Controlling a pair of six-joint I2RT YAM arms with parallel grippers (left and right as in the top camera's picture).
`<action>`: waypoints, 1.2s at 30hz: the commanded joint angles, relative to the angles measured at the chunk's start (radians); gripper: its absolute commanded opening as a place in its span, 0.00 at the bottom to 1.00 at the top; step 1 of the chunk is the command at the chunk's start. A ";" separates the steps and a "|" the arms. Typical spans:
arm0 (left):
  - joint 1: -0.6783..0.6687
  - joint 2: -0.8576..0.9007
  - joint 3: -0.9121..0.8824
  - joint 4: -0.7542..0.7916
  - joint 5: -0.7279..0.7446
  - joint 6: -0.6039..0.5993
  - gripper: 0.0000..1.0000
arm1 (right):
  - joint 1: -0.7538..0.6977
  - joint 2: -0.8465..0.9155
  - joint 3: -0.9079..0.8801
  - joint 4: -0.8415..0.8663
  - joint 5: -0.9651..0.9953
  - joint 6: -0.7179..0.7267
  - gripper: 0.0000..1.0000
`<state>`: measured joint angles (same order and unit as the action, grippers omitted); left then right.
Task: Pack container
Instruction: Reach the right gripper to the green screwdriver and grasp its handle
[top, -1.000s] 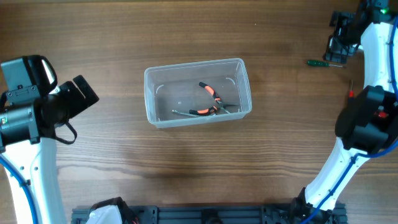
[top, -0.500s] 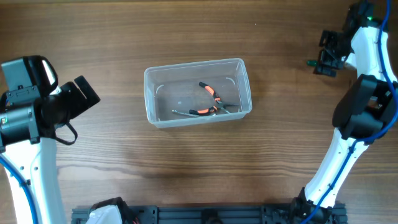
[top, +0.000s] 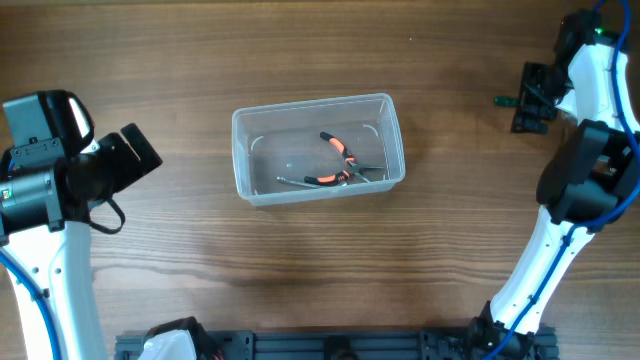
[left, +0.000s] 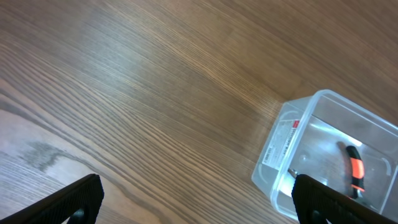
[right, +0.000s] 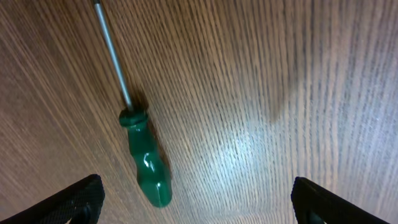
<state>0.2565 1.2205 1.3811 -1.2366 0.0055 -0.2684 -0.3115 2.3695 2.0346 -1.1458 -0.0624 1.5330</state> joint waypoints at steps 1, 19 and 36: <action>0.003 0.003 0.011 -0.014 0.040 -0.009 1.00 | -0.004 0.084 0.002 0.004 -0.008 0.011 0.96; 0.003 0.003 0.011 -0.045 0.051 -0.008 1.00 | -0.004 0.126 0.002 0.024 -0.037 -0.015 0.49; 0.003 0.003 0.011 -0.047 0.050 -0.008 1.00 | 0.000 0.125 0.002 0.041 -0.061 -0.150 0.04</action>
<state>0.2565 1.2205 1.3811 -1.2816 0.0368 -0.2710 -0.3115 2.4405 2.0392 -1.0992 -0.1154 1.4330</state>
